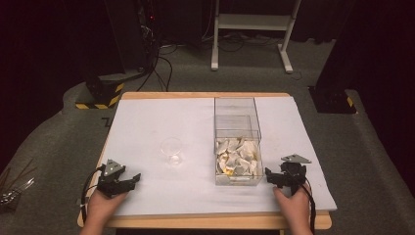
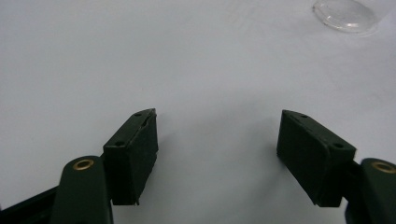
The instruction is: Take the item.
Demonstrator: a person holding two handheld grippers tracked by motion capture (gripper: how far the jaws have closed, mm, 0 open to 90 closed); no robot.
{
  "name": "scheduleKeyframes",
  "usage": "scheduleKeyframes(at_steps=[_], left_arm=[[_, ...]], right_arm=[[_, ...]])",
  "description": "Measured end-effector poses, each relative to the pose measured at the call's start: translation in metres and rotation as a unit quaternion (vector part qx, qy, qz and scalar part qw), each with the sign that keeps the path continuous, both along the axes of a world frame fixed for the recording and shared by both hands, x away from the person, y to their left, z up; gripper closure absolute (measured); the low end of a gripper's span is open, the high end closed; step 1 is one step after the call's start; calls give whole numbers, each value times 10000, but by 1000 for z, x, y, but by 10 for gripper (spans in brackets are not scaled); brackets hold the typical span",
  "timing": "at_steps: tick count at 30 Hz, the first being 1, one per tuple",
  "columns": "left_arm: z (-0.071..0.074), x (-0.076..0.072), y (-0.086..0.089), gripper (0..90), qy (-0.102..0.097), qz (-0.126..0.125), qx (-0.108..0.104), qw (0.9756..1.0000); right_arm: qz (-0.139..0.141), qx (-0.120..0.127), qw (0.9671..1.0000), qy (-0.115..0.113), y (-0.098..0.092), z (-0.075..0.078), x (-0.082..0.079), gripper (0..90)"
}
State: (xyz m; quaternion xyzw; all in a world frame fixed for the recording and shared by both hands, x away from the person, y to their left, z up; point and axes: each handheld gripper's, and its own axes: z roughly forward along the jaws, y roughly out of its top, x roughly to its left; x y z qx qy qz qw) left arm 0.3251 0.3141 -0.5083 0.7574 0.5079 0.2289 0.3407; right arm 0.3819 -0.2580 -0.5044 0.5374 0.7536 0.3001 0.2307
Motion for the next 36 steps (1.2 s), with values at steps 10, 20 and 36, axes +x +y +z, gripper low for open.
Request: scheduleKeyframes(at_steps=[10,20,36], left_arm=[[0,0,1,288,1,-38,-29,10000],[0,2,0,289,12,-26,-34,10000],[2,3,-1,290,42,-42,87,9999]], right_arm=[[3,3,10000,2,0,0,0,84],[25,31,10000,15,-1,0,0,86],[24,28,10000,38,0,0,1,83]])
